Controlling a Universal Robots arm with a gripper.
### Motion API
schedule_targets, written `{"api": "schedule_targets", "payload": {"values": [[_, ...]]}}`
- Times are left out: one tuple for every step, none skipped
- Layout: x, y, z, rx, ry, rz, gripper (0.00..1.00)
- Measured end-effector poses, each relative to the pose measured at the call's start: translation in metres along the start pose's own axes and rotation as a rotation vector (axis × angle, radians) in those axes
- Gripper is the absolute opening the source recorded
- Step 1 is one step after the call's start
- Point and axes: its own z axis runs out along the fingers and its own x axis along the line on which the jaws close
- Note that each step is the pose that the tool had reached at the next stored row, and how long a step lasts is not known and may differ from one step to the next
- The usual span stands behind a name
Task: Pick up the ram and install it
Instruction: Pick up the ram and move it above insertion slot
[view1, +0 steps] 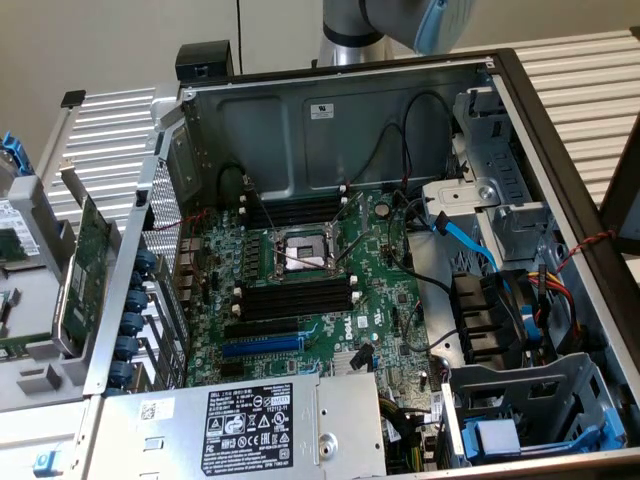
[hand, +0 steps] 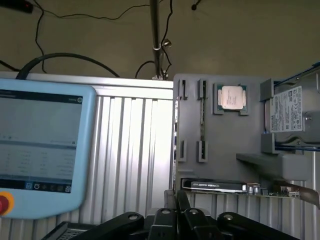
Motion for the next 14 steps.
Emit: {"api": "schedule_targets", "payload": {"values": [[0.0, -0.0035, -0.0031, -0.0016, 0.0001, 0.0, 0.13], [0.001, -0.007, -0.0057, -0.0028, 0.0001, 0.0, 0.13], [0.001, -0.0105, -0.0082, -0.0033, 0.0001, -0.001, 0.13], [0.001, -0.014, -0.0105, -0.0036, 0.0001, -0.001, 0.13], [0.001, -0.0178, -0.0124, -0.0037, -0.0001, -0.002, 0.13], [0.001, -0.0218, -0.0135, -0.0039, -0.0001, -0.003, 0.13], [0.002, -0.0262, -0.0143, -0.0041, 0.0, -0.003, 0.13], [0.002, -0.0306, -0.0149, -0.0041, 0.0, -0.003, 0.13], [0.002, -0.0355, -0.0156, -0.0042, 0.0001, -0.003, 0.13], [0.002, -0.0398, -0.0162, -0.0042, 0.0, -0.003, 0.13], [0.002, -0.0442, -0.0169, -0.0042, 0.0, -0.003, 0.13], [0.003, -0.0487, -0.0175, -0.0042, 0.0, -0.003, 0.13], [0.003, -0.0531, -0.0181, -0.0042, 0.0, -0.003, 0.13], [0.003, -0.0576, -0.0186, -0.0042, 0.0, -0.004, 0.13]]}}
